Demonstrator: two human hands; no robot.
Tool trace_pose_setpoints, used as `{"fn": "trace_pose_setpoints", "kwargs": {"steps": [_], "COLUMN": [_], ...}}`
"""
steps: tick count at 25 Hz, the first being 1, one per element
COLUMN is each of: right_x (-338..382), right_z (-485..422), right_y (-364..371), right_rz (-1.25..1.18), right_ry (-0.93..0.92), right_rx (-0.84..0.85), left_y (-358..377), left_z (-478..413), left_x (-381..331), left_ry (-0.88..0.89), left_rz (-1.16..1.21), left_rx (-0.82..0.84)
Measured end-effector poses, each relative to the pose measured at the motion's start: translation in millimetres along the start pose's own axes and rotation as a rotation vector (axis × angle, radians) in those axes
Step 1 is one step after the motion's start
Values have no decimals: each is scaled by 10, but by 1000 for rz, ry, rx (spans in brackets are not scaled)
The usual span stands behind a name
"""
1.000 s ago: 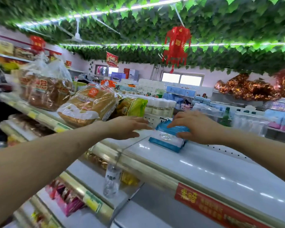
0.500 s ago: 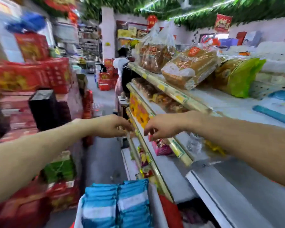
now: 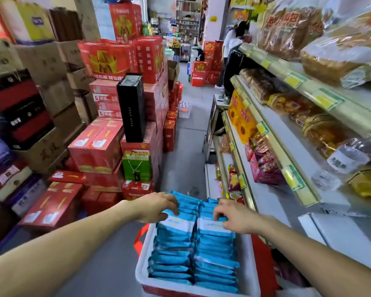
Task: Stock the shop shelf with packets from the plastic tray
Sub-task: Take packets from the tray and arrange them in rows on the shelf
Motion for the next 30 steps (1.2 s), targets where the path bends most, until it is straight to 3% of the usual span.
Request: {"fn": "trace_pose_setpoints", "kwargs": {"steps": [9, 17, 22, 25, 30], "right_x": [-29, -2, 21, 51, 109], "right_z": [237, 279, 279, 261, 258], "right_y": [410, 455, 443, 310, -485], "right_rz": [-60, -75, -85, -64, -59], "right_ry": [-18, 68, 105, 102, 99], "right_rx": [-28, -64, -65, -84, -80], "left_y": [151, 387, 404, 428, -32], "left_z": [-109, 79, 74, 62, -155], "left_x": [-126, -47, -93, -134, -111], "left_ry": [253, 278, 269, 394, 408], "left_rz": [-241, -427, -329, -212, 106], "left_rx": [-114, -241, -234, -116, -100]}}
Point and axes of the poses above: each hand's wrist, its own z-axis away from the middle knuckle, its own y-axis out of the palm, x = y × z, the point moved 4 cm from there along -z, towards the middle knuckle, and after that the axes turned 4 degrees about -x, right-handed, at the moved point
